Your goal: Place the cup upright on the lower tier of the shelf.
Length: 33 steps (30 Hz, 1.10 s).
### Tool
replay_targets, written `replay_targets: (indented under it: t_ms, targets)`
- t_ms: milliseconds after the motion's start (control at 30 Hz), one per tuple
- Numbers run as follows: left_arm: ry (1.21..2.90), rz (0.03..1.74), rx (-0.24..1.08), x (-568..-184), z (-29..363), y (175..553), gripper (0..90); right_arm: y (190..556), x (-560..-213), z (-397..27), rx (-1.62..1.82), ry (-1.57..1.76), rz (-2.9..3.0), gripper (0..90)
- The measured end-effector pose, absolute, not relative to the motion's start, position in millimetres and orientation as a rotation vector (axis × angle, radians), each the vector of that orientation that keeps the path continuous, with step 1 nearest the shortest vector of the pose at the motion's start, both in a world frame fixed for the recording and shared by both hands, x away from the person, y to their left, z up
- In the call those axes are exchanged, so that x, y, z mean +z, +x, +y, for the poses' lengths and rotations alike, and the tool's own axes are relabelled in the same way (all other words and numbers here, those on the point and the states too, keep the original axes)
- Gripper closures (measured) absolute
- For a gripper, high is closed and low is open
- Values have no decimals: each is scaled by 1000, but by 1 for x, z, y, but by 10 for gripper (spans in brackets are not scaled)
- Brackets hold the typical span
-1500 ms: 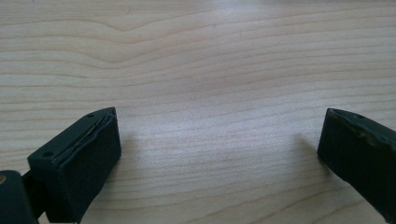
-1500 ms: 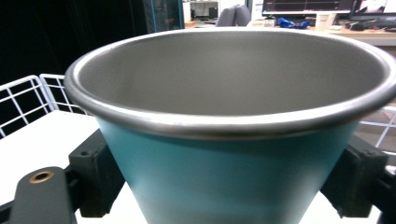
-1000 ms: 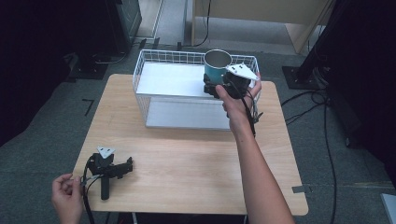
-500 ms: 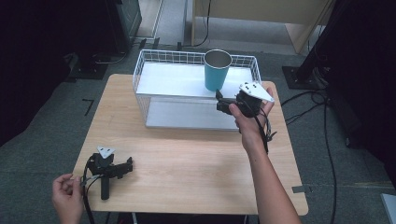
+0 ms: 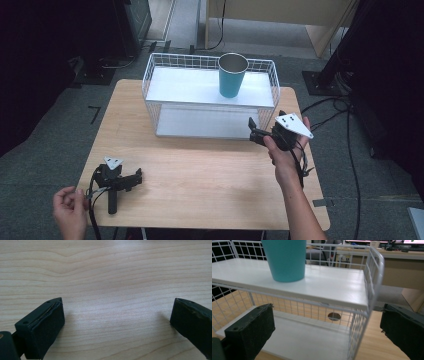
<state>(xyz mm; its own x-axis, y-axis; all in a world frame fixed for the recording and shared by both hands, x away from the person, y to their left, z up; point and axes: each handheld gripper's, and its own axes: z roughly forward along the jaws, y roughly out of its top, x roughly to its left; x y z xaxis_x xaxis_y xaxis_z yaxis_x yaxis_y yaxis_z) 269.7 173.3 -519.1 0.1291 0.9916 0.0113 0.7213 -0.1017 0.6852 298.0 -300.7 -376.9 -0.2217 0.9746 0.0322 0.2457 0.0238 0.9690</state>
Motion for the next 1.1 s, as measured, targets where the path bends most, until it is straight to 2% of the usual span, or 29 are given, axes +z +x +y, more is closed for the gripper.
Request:
replay_targets:
  t_ms: [400, 1100]
  targets:
    - [1884, 1646, 664, -519, 173, 270, 0, 268, -414, -338, 1221, 1358, 1544, 0]
    - [1882, 1646, 664, -519, 173, 270, 0, 228, -477, -378, 1120, 1498, 1560, 0]
